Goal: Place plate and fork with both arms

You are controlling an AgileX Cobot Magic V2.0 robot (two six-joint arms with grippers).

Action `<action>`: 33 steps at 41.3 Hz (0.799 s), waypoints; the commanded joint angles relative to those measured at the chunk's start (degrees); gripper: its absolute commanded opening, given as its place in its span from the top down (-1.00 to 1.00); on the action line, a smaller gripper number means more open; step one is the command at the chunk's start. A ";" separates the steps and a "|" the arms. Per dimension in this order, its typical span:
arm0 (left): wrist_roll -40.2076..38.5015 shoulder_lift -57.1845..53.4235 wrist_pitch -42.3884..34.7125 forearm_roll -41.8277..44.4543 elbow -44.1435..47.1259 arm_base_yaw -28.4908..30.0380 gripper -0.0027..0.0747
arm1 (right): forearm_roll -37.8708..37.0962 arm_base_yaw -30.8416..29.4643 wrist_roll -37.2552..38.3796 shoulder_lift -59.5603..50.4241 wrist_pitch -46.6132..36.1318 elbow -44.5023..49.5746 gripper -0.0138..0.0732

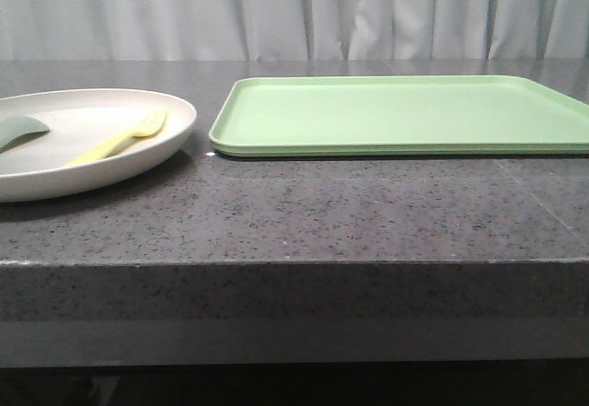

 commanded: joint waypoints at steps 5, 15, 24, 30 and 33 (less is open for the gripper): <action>0.08 7.24 1.12 0.59 -5.81 0.11 -0.51 | 0.04 -0.29 -0.14 0.62 -4.31 -2.23 -0.61; 0.08 14.00 1.01 0.59 -7.52 0.11 -0.51 | 0.04 -0.29 -0.14 0.62 -4.31 -2.23 -0.61; 0.08 15.94 0.90 0.48 -7.52 0.11 -0.51 | 0.04 -0.29 -0.14 0.62 -4.38 -2.23 -0.61; 0.08 16.79 0.90 0.22 -7.52 0.11 -0.51 | 0.04 -0.29 -0.14 0.62 -4.38 -2.23 -0.61; 0.08 16.79 1.02 0.09 -7.52 0.11 -0.51 | 0.04 -0.29 -0.14 0.62 -4.38 -2.23 -0.61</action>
